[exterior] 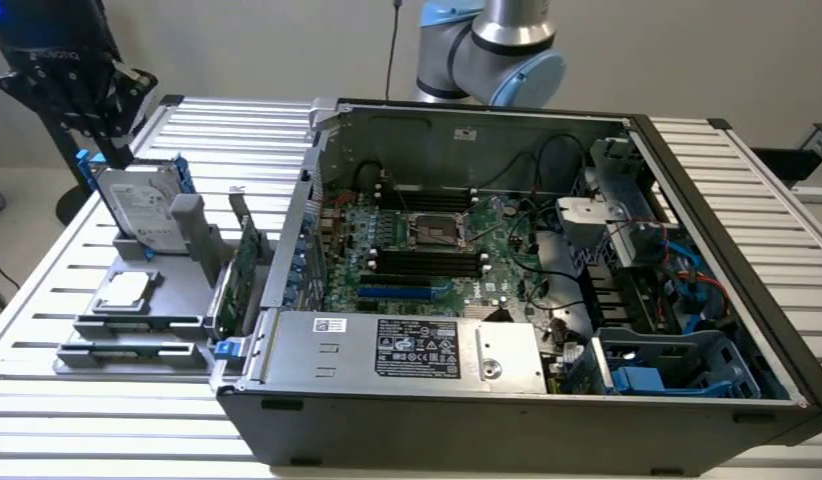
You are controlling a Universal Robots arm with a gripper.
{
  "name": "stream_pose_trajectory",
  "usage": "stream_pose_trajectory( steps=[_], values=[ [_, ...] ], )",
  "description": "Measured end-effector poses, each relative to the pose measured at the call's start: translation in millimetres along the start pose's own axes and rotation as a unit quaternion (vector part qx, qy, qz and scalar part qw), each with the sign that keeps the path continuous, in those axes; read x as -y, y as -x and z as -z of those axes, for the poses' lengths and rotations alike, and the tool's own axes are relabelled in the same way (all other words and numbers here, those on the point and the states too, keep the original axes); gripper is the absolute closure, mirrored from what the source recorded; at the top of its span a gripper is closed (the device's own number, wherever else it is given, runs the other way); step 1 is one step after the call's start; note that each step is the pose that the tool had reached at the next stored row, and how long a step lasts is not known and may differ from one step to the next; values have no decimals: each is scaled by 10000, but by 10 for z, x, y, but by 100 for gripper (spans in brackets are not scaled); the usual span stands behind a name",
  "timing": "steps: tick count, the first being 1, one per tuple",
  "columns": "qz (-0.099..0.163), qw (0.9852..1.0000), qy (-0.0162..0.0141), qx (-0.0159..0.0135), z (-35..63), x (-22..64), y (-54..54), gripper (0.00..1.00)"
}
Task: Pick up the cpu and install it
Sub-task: 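Reach for the cpu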
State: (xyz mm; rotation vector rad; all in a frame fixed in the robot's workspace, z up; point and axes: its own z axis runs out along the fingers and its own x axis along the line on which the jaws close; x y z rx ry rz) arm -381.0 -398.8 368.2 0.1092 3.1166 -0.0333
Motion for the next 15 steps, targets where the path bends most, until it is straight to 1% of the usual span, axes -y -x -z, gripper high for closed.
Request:
stream_pose_trajectory(
  steps=[3,7,15],
  values=[
    [0,10000,-23,1,-16,8,-138,89],
    [16,10000,-30,1,-47,12,-292,89],
    [183,9998,-26,5,-109,18,-426,89]
  ],
)
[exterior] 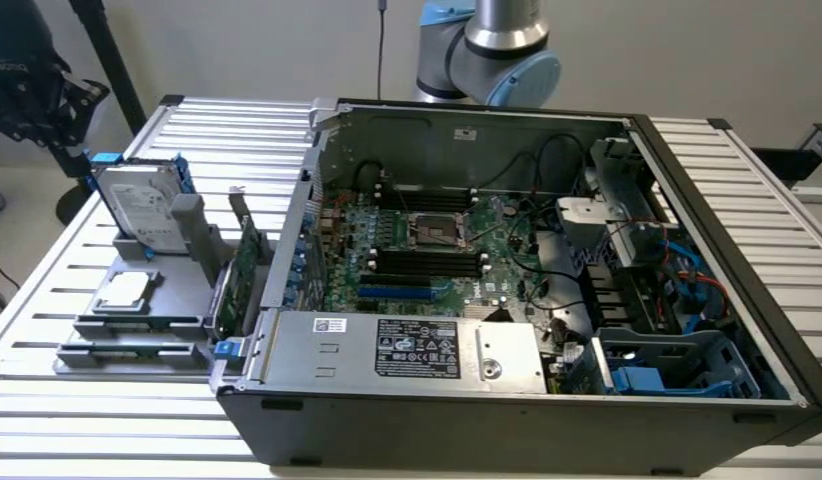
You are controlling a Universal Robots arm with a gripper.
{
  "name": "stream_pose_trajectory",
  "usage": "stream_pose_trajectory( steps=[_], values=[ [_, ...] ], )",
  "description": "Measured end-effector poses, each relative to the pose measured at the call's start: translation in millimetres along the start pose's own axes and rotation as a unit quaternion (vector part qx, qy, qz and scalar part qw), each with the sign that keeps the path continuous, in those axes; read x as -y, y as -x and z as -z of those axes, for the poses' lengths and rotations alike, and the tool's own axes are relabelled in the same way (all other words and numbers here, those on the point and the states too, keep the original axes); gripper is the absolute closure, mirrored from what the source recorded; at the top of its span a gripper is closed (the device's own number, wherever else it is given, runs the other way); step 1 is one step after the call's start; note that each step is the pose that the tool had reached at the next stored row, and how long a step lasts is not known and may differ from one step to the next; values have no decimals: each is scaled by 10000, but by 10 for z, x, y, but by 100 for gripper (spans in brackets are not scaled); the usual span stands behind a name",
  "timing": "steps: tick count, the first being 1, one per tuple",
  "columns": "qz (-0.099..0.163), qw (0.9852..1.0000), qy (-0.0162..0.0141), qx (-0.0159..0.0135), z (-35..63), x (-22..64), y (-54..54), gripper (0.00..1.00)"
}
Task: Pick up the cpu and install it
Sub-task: 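Reach for the cpu, then pick up the cpu and move it towards the insertion slot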
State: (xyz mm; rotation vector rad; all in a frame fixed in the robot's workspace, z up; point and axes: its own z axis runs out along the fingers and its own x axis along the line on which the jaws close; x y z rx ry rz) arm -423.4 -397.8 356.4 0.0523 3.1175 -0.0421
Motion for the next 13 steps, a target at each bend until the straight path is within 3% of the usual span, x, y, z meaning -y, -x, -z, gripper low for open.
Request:
stream_pose_trajectory(
  steps=[3,5,13],
  values=[
    [79,10000,3,1,-15,0,-23,89],
    [109,9999,2,-19,-18,0,-24,89],
    [110,9999,2,-19,-19,0,-24,89]
  ],
)
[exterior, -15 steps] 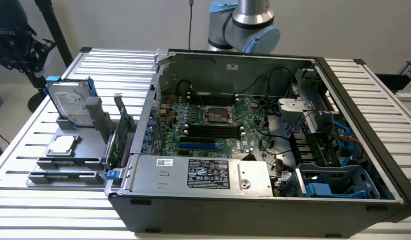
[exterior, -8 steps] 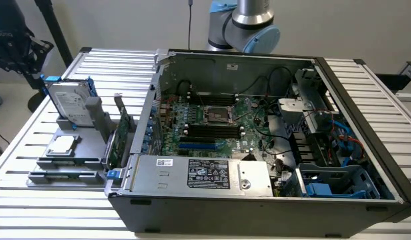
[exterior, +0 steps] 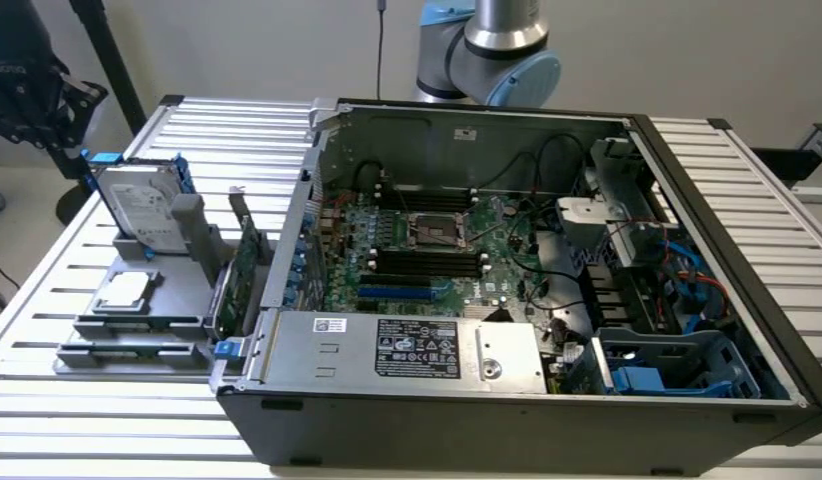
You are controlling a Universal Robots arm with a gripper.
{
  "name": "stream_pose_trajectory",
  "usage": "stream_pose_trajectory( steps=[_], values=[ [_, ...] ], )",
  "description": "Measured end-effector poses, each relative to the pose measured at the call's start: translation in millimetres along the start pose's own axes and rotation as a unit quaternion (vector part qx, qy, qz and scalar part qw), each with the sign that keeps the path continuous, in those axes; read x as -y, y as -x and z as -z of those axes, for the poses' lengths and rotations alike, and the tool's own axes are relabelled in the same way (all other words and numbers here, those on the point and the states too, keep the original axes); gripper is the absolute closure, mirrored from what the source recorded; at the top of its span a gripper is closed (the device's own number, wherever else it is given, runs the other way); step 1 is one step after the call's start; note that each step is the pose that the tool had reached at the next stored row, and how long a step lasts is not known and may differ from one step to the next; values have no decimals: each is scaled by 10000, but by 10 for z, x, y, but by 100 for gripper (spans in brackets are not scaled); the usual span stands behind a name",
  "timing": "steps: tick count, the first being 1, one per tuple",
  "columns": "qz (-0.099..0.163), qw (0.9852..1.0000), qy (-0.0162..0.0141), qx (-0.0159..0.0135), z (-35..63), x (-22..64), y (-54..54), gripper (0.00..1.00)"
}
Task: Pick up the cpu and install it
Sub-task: 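Pick up the cpu and move it towards the insertion slot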
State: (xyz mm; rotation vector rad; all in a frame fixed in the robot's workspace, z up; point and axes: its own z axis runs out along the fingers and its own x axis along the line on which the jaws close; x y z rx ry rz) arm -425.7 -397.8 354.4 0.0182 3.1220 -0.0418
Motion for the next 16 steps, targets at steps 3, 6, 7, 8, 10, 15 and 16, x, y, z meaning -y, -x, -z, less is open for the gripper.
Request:
stream_pose_trajectory(
  steps=[3,6,7,8,10,15,16],
  values=[
    [0,10000,0,0,0,0,0,89],
    [0,10000,0,0,0,0,0,89],
    [0,10000,0,0,0,0,0,88],
    [0,10000,0,0,0,0,0,83],
    [0,10000,0,-1,-1,0,0,76],
    [0,10000,-8,2,-80,-2,-37,53],
    [0,10000,-9,2,-98,-2,-45,47]
  ],
)
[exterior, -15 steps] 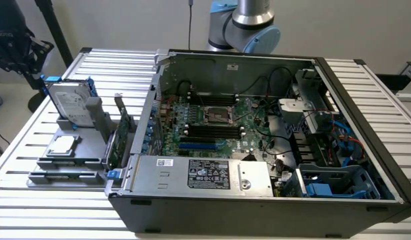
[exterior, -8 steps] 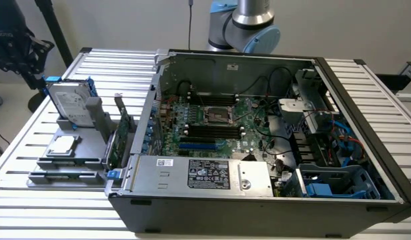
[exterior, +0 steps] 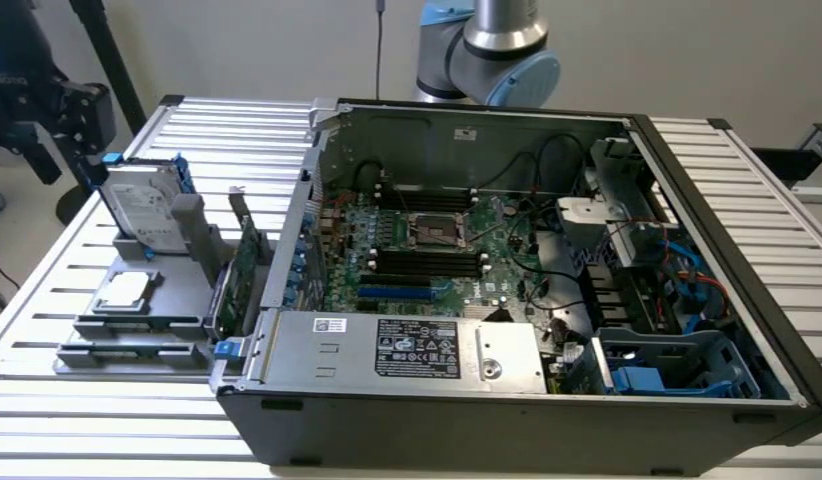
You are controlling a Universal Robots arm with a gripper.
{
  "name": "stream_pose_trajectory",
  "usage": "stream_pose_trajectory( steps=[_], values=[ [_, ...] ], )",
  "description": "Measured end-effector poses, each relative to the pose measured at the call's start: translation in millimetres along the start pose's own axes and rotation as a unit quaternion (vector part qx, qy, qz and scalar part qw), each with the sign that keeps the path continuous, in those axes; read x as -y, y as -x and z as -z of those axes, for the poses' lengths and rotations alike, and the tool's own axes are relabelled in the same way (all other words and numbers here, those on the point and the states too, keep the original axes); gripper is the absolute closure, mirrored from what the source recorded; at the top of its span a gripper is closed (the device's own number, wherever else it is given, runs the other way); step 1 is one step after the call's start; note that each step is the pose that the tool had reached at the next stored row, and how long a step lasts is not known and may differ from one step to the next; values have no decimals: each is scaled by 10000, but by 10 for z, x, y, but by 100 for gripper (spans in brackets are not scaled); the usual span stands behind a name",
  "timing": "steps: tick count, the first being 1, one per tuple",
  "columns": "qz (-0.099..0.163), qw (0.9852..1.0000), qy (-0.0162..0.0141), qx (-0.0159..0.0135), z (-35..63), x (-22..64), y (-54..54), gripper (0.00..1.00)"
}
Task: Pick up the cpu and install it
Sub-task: 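Pick up the cpu and move it towards the insertion slot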
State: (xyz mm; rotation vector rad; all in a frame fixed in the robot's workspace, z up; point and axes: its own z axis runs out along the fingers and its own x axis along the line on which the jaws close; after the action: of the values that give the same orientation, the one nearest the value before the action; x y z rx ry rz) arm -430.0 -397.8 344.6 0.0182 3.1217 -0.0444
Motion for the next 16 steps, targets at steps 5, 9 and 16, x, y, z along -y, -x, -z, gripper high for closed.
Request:
stream_pose_trajectory(
  steps=[5,9,16],
  values=[
    [16,10000,0,0,-91,2,-25,40],
    [71,10000,1,2,-164,17,-27,40],
    [241,9997,8,-22,-292,70,-29,40]
  ],
)
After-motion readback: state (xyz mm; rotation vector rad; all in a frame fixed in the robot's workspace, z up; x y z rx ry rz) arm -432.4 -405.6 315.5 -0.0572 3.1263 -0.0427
